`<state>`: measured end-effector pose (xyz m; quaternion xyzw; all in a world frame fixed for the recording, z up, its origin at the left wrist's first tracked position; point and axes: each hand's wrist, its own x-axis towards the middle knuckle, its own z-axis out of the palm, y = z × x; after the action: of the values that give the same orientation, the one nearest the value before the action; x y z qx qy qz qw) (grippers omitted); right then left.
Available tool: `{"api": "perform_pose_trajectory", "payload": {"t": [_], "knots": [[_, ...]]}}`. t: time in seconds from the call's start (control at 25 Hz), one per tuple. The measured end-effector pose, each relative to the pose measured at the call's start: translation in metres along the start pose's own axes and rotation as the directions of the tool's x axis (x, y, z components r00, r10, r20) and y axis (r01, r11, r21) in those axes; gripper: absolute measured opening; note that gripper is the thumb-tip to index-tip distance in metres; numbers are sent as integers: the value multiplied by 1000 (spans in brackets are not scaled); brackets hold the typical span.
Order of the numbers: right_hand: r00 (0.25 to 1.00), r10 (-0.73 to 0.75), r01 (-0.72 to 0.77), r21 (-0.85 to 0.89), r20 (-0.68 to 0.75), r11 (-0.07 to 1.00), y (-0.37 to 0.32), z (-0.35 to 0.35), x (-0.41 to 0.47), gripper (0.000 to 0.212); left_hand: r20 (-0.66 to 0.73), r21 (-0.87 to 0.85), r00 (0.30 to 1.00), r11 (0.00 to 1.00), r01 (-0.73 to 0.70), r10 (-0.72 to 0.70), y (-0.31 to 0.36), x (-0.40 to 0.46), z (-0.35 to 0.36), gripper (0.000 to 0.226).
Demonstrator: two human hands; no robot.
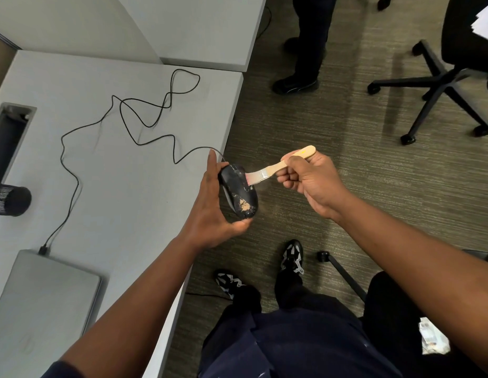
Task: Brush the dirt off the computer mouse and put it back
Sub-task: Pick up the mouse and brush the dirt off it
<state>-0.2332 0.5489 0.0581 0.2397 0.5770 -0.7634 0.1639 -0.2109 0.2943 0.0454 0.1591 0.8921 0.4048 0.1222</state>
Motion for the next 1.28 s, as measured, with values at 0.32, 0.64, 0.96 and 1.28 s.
{"api": "perform_pose_trajectory", "payload": {"t": [0.32, 0.64, 0.96, 1.28], "knots": [[1000, -28, 29, 91, -10, 995, -1, -6, -5, 9, 34, -15, 999, 1000, 26, -25, 4, 1, 0, 154], [999, 9, -11, 42, 41, 999, 6, -11, -7, 13, -3, -23, 1000, 1000, 5, -5, -1, 1, 1, 155], [999, -38, 35, 118, 19, 992, 1, -3, -15, 8, 12, -51, 1000, 999, 15, -14, 2, 4, 2, 156], [990, -120, 123, -50, 70, 991, -11, 37, -19, 9, 38, 2, 999, 1000, 16, -16, -1, 8, 4, 167]]}}
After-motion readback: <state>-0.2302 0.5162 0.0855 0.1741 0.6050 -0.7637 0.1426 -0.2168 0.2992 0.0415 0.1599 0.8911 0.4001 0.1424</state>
